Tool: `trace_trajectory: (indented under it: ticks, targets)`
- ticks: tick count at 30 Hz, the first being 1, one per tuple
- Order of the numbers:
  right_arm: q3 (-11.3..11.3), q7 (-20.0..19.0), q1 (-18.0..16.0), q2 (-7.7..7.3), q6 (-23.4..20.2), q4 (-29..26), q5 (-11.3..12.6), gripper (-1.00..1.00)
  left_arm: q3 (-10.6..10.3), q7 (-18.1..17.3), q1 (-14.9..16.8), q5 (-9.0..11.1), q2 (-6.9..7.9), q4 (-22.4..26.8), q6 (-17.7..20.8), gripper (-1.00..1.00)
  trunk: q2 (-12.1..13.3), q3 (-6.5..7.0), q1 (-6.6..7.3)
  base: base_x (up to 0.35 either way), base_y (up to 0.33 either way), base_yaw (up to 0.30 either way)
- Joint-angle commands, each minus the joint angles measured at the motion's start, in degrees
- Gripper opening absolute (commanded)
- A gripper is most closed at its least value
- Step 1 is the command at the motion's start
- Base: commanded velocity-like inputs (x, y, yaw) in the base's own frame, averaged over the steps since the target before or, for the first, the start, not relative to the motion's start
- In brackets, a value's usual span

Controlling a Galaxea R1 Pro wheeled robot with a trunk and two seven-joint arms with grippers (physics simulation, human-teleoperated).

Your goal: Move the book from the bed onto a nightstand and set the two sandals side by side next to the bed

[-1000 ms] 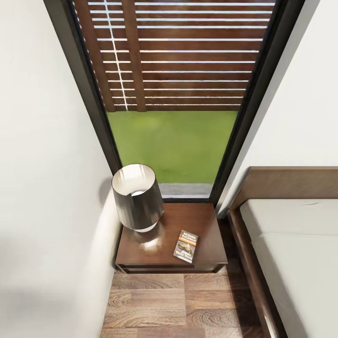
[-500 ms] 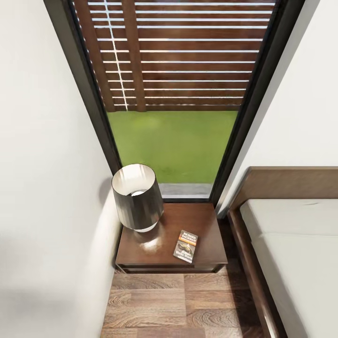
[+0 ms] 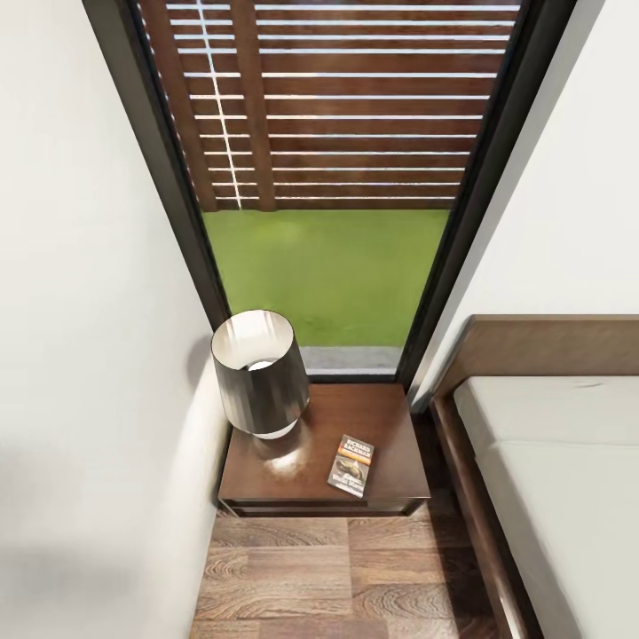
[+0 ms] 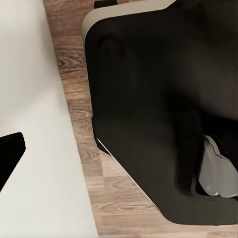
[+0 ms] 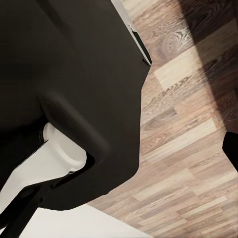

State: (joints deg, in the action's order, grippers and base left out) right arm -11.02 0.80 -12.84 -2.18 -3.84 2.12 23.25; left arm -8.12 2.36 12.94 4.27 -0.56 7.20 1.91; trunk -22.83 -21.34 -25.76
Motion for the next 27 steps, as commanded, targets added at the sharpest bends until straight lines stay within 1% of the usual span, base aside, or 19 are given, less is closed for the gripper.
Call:
trace_trajectory:
  ticks: [1, 7, 10, 13, 27]
  targets:
    - [-0.5, 0.1, -0.1, -0.02, -0.1, 0.1, -0.2, 1.00, -0.5, 0.2, 0.0, 0.5, 0.03, 0.1, 0.2, 1.00, -0.1, -0.08, -0.03, 0.000, 0.000, 0.000]
    - [-0.5, 0.1, 0.0, -0.02, -0.1, 0.1, -0.2, 1.00, -0.5, 0.1, 0.0, 0.2, 0.23, 0.1, 0.2, 1.00, -0.1, -0.08, -0.03, 0.000, 0.000, 0.000]
    - [-0.4, 0.1, 0.0, -0.02, -0.1, 0.1, -0.2, 1.00, -0.6, 0.1, -0.1, 0.1, 0.72, 0.1, 0.2, 1.00, -0.1, -0.08, -0.03, 0.000, 0.000, 0.000]
    - [-0.5, 0.1, 0.0, -0.02, -0.1, 0.1, -0.2, 1.00, -0.6, 0.0, -0.1, 0.1, 0.91, 0.1, 0.2, 1.00, -0.1, -0.08, -0.03, 0.000, 0.000, 0.000]
    - [-0.5, 0.1, 0.0, -0.02, -0.1, 0.1, -0.2, 1.00, -0.7, 0.0, -0.1, 0.1, 1.11, 0.1, 0.2, 1.00, -0.1, -0.08, -0.03, 0.000, 0.000, 0.000]
